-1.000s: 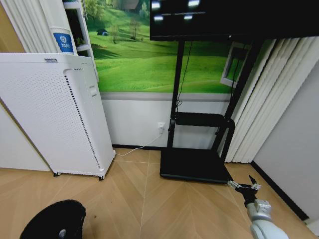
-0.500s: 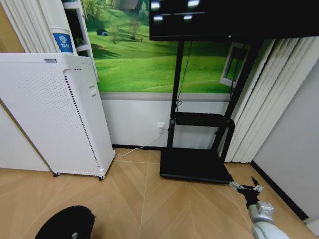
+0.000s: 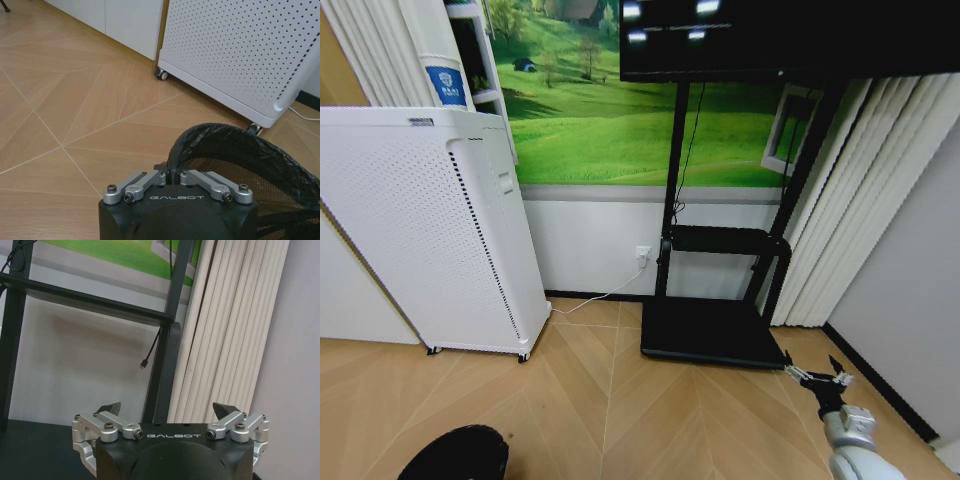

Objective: Pick up the trash bin and place the garbage on the floor into it.

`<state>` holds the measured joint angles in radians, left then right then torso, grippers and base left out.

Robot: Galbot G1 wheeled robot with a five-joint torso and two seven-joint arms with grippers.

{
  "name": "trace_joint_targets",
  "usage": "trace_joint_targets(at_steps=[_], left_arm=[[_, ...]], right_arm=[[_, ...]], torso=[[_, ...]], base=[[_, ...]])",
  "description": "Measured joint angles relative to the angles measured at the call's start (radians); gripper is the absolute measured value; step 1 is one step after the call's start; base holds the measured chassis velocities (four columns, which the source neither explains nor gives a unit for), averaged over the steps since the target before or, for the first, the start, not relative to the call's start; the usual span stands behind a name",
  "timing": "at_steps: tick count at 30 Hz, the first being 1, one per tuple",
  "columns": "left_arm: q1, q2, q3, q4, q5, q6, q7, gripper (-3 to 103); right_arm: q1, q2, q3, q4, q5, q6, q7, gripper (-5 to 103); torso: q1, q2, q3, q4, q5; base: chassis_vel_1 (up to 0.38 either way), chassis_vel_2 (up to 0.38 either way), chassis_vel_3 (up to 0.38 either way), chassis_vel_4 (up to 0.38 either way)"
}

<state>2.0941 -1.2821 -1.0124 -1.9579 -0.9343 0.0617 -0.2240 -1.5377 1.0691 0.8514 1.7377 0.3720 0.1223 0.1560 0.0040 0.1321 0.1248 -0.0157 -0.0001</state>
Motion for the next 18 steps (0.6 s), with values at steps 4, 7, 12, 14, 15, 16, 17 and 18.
trace_joint_targets(at_steps=[4,7,12,14,15,16,17,18], left_arm=[[0.017,-0.003,0.002,-0.002,0.015,0.02,-0.014,7],[0.024,-0.011,0.004,-0.007,0.035,0.023,-0.028,7],[0.027,-0.023,0.005,-0.004,0.067,0.019,-0.045,7],[0.027,-0.028,0.002,0.004,0.075,0.016,-0.049,7],[0.027,-0.03,0.0,0.007,0.077,0.015,-0.05,7],[0.029,-0.031,-0.002,0.008,0.078,0.014,-0.051,7],[0.029,-0.031,-0.002,0.008,0.078,0.014,-0.051,7],[0.033,-0.033,-0.007,0.01,0.08,0.014,-0.052,8]], right_arm=[[0.019,-0.019,0.0,-0.016,0.002,0.0,-0.006,100],[0.051,-0.028,-0.008,-0.028,0.002,-0.009,-0.008,100],[0.082,-0.031,-0.019,-0.04,0.002,-0.025,-0.015,100],[0.078,-0.032,-0.019,-0.048,0.008,-0.026,-0.02,100],[0.074,-0.036,-0.018,-0.055,0.011,-0.025,-0.021,100],[0.073,-0.041,-0.017,-0.064,0.014,-0.022,-0.022,100],[0.073,-0.041,-0.017,-0.064,0.014,-0.022,-0.022,100],[0.072,-0.049,-0.013,-0.079,0.022,-0.016,-0.023,100]], torso=[[0.0,0.0,0.0,-0.0002,0.0001],[0.0,0.0,0.0,0.0,0.0],[0.0,0.0,0.0,0.0003,0.0003],[0.0,0.0,0.0,0.0,0.0002],[0.0,0.0,0.0,-0.0002,0.0001],[0.0,0.0,0.0,-0.0003,0.0002],[0.0,0.0,0.0,-0.0003,0.0002],[0.0,0.0,0.0,-0.0002,0.0002]], base=[[0.0,0.0,0.0,0.0],[0.0,0.0,0.0,0.0],[0.0,0.0,0.0,0.0],[0.0,0.0,0.0,0.0],[0.0,0.0,0.0,0.0],[0.0,0.0,0.0,0.0],[0.0,0.0,0.0,0.0],[0.0,0.0,0.0,0.0]])
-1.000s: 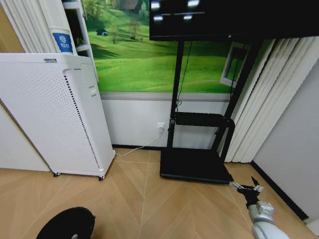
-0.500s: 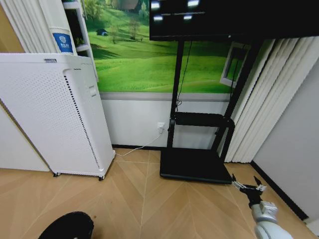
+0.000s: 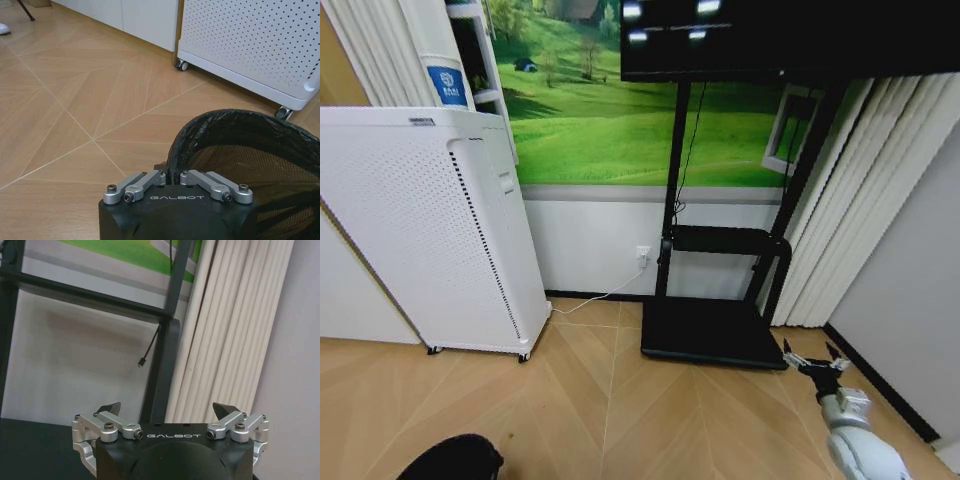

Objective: Pick up the trash bin and place the garbage on the floor into it.

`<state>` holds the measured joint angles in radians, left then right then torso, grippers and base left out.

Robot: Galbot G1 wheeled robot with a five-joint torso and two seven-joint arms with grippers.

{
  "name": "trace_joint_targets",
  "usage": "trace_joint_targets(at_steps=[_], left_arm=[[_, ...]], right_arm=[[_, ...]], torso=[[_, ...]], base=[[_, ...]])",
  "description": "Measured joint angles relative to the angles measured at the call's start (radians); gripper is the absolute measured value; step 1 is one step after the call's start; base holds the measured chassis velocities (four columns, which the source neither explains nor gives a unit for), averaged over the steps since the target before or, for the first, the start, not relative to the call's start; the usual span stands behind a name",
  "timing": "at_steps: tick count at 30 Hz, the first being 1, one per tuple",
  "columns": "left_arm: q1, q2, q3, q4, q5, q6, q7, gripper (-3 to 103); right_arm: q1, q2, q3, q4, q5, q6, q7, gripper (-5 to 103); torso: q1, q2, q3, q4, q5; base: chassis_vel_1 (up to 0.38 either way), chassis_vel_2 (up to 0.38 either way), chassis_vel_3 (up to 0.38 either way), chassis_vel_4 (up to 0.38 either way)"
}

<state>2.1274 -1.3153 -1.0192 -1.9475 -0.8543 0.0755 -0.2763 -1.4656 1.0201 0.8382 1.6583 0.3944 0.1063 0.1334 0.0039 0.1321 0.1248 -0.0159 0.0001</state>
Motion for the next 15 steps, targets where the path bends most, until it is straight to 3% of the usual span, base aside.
trace_joint_targets(at_steps=[8,15], left_arm=[[-0.003,0.003,-0.015,0.016,0.006,-0.002,0.0,29],[0.006,0.015,-0.027,-0.002,0.014,0.007,0.021,62]], right_arm=[[0.003,-0.014,0.011,-0.034,0.027,0.009,0.0,100],[-0.006,-0.021,0.017,-0.039,0.032,0.019,-0.002,100]], torso=[[0.0,0.0,0.0,0.0002,0.0],[0.0,0.0,0.0,0.0,-0.0001]], base=[[0.0,0.0,0.0,0.0],[0.0,0.0,0.0,0.0]])
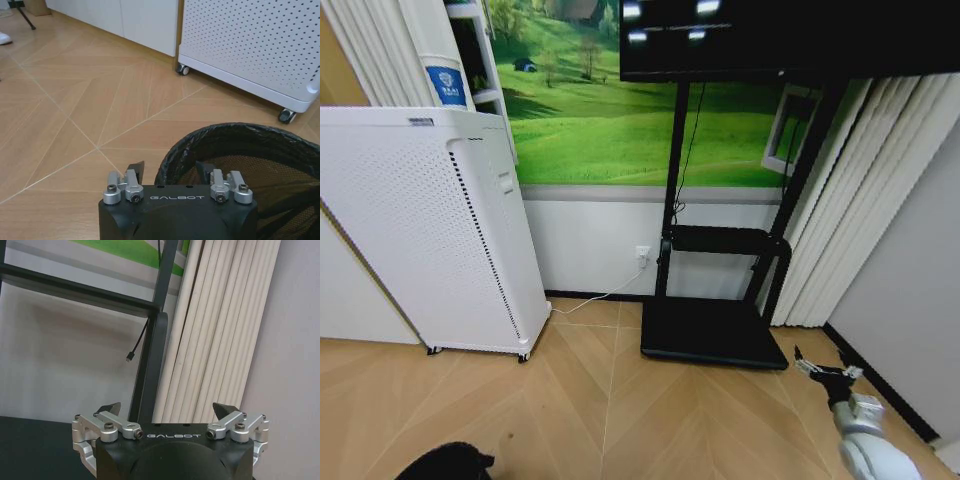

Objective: Pick up the trash bin and place the garbage on the floor into it.

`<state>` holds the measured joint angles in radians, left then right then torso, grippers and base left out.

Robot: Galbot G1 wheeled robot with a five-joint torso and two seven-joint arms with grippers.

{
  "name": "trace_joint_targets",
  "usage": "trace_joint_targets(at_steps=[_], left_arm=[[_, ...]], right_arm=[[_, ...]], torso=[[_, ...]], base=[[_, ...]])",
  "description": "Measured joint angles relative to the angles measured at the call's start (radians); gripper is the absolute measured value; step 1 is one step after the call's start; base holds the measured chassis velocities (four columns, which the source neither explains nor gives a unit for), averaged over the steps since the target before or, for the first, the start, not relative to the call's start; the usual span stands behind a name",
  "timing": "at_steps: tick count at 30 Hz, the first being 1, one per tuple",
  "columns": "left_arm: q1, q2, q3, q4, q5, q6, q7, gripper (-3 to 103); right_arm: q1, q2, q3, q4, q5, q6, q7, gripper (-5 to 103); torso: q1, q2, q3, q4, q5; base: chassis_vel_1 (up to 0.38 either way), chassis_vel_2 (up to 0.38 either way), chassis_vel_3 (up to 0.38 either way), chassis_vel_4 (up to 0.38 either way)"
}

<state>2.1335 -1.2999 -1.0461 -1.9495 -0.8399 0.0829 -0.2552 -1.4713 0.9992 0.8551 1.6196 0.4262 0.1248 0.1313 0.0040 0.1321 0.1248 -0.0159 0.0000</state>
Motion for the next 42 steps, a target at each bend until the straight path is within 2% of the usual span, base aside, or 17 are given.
trace_joint_targets(at_steps=[2,4,6,7,8,11,14,16,19,21,22,23,25,28,29,32,42], left_arm=[[0.007,0.0,-0.005,-0.008,0.014,0.001,0.01,62],[0.025,-0.001,-0.016,-0.028,0.026,0.006,0.022,74],[0.027,-0.001,-0.017,-0.03,0.026,0.007,0.022,74],[0.037,-0.001,-0.023,-0.042,0.027,0.01,0.027,84],[0.037,-0.001,-0.023,-0.042,0.027,0.01,0.027,84],[0.082,0.01,-0.067,-0.11,0.054,0.011,0.07,98],[0.087,0.021,-0.088,-0.154,0.092,0.011,0.1,99],[0.052,0.065,-0.099,-0.269,0.158,0.065,0.137,100],[0.001,0.106,-0.078,-0.316,0.174,0.094,0.131,100],[-0.105,0.19,-0.008,-0.37,0.183,0.135,0.075,100],[-0.105,0.19,-0.008,-0.37,0.183,0.135,0.075,100],[-0.163,0.242,0.041,-0.393,0.175,0.159,0.033,100],[-0.213,0.281,0.085,-0.411,0.175,0.177,0.002,100],[-0.247,0.3,0.121,-0.426,0.195,0.182,-0.012,100],[-0.257,0.302,0.142,-0.434,0.216,0.176,-0.015,100],[-0.284,0.311,0.175,-0.441,0.266,0.146,-0.012,100],[-0.37,0.288,0.315,-0.414,0.332,0.105,-0.003,100]], right_arm=[[0.002,-0.003,0.001,0.0,0.002,0.0,0.0,100],[0.007,-0.009,0.001,0.0,0.004,-0.002,-0.001,100],[0.007,-0.009,0.001,0.0,0.004,-0.002,-0.001,100],[0.008,-0.011,0.002,0.002,0.006,-0.004,-0.001,100],[0.008,-0.011,0.002,0.002,0.006,-0.004,-0.001,100],[-0.012,-0.012,0.016,0.034,0.013,-0.008,-0.013,100],[-0.035,-0.012,0.027,0.07,0.013,-0.009,-0.018,100],[-0.084,-0.009,0.057,0.16,-0.005,-0.019,-0.032,100],[-0.115,-0.003,0.074,0.218,-0.017,-0.041,-0.044,100],[-0.17,0.019,0.096,0.333,-0.017,-0.09,-0.048,100],[-0.17,0.019,0.096,0.333,-0.017,-0.09,-0.048,100],[-0.199,0.038,0.102,0.396,-0.018,-0.117,-0.045,100],[-0.226,0.056,0.105,0.46,-0.016,-0.15,-0.039,100],[-0.246,0.072,0.101,0.535,-0.007,-0.191,-0.034,100],[-0.26,0.083,0.095,0.579,-0.003,-0.216,-0.03,100],[-0.317,0.145,0.096,0.673,-0.001,-0.25,-0.027,100],[-0.408,0.279,0.065,0.807,-0.082,-0.263,-0.035,100]], torso=[[0.0,0.0,0.0,0.0,0.0],[0.0,0.0,0.0,0.0001,-0.0001],[0.0,0.0,0.0,0.0002,0.0],[0.0,0.0,0.0,0.0002,0.0],[0.0,0.0,0.0,0.0002,0.0],[0.0,0.0,0.0,0.0004,0.0001],[0.0,0.0,0.0,0.0002,0.0002],[0.0,0.0,0.0,0.0003,0.0003],[0.0,0.0,0.0,0.0003,-0.0001],[0.0,0.0,0.0,-0.0001,-0.0003],[0.0,0.0,0.0,-0.0001,-0.0003],[0.0,0.0,0.0,-0.0004,-0.0003],[0.0,0.0,0.0,-0.0006,-0.0005],[0.0,0.0,0.0,-0.0006,-0.0001],[0.0,0.0,0.0,0.0005,-0.0006],[0.0,0.0,0.0,0.0005,-0.0001],[0.0,0.0,0.0,0.0,-0.0004]], base=[[0.0,0.0,0.0,0.0],[0.0,0.0,0.0,0.0],[0.0,0.0,0.0,0.0],[0.0,0.0,0.0,0.0],[0.0,0.0,0.0,0.0],[0.0,0.0,0.0,0.0],[0.0,0.0,0.0,0.0],[0.0,0.0,0.0,0.0],[0.0,0.0,0.0,0.0],[0.0,0.0,0.0,0.0],[0.0,0.0,0.0,0.0],[0.0,0.0,0.0,0.0],[0.0,0.0,0.0,0.0],[0.0,0.0,0.0,0.0],[0.0,0.0,0.0,0.0],[0.0,0.0,0.0,0.0],[0.0,0.0,0.0,0.0]])
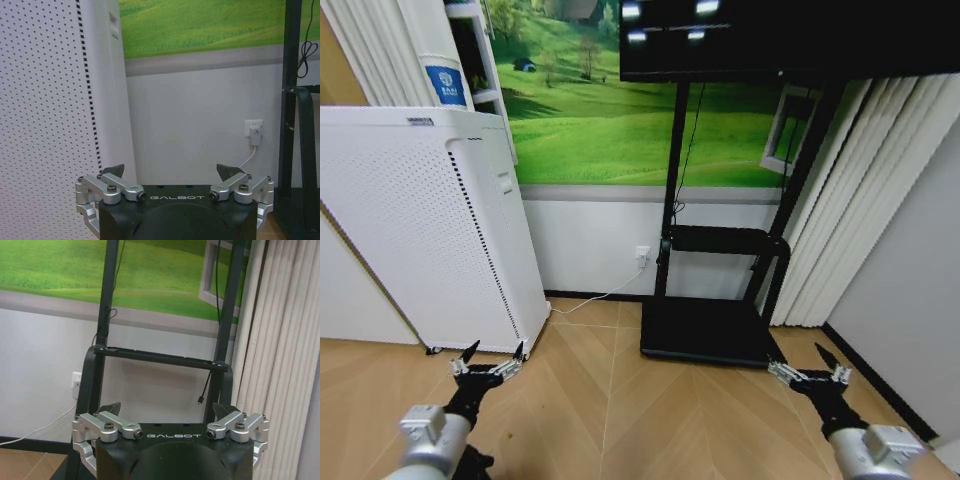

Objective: Pick up the trash bin and place the garbage on the floor into it.

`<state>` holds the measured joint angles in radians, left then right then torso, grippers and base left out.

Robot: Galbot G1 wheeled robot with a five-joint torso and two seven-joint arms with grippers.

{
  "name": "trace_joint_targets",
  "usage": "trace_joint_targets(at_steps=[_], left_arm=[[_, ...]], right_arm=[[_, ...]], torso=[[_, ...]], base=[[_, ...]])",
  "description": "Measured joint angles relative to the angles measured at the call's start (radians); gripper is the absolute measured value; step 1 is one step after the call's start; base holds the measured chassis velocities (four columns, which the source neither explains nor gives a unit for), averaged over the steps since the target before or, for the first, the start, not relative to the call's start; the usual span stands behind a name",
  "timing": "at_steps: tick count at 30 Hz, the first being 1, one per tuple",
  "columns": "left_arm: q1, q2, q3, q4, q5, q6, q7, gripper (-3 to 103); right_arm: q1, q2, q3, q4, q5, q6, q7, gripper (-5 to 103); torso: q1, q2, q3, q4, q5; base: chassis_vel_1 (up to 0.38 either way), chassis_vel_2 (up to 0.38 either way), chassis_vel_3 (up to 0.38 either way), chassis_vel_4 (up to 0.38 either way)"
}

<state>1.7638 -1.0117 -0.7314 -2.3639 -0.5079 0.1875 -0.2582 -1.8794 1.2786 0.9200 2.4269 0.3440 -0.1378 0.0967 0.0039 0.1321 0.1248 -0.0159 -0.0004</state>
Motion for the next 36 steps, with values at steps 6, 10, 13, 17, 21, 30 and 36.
trace_joint_targets(at_steps=[6,10,13,17,21,30,36], left_arm=[[-0.021,-0.017,0.057,0.014,0.034,-0.012,-0.016,100],[-0.007,-0.028,0.059,0.014,0.042,-0.015,-0.029,100],[0.007,-0.037,0.055,0.016,0.058,-0.023,-0.03,100],[0.017,-0.04,0.036,0.021,0.082,-0.046,0.02,100],[0.003,-0.028,0.019,0.025,0.091,-0.087,0.085,100],[-0.002,-0.029,-0.007,0.027,0.069,-0.116,0.103,100],[0.012,-0.041,-0.007,0.015,0.077,-0.093,0.076,100]], right_arm=[[0.016,0.002,-0.025,0.021,-0.015,-0.01,-0.001,100],[0.023,-0.004,-0.026,0.015,-0.015,-0.01,0.0,100],[0.025,-0.002,-0.026,0.003,-0.022,-0.006,0.003,100],[0.02,0.012,-0.021,-0.019,-0.058,0.03,-0.009,100],[0.011,0.023,-0.019,-0.028,-0.078,0.066,-0.034,100],[0.022,0.022,-0.022,-0.02,-0.08,0.071,-0.041,100],[0.024,0.021,-0.023,-0.024,-0.077,0.067,-0.038,100]], torso=[[0.0,0.0,0.0,0.0001,0.0004],[0.0,0.0,0.0,0.0003,0.0004],[0.0,0.0,0.0,0.0003,0.0006],[0.0,0.0,0.0,0.0002,0.0005],[0.0,0.0,0.0,0.0,0.0005],[0.0,0.0,0.0,0.0001,0.0004],[0.0,0.0,0.0,0.0002,0.0005]], base=[[0.0,0.0,0.0,0.0],[0.0,0.0,0.0,0.0],[0.0,0.0,0.0,0.0],[0.0,0.0,0.0,0.0],[0.0,0.0,0.0,0.0],[0.0,0.0,0.0,0.0],[0.0,0.0,0.0,0.0]])
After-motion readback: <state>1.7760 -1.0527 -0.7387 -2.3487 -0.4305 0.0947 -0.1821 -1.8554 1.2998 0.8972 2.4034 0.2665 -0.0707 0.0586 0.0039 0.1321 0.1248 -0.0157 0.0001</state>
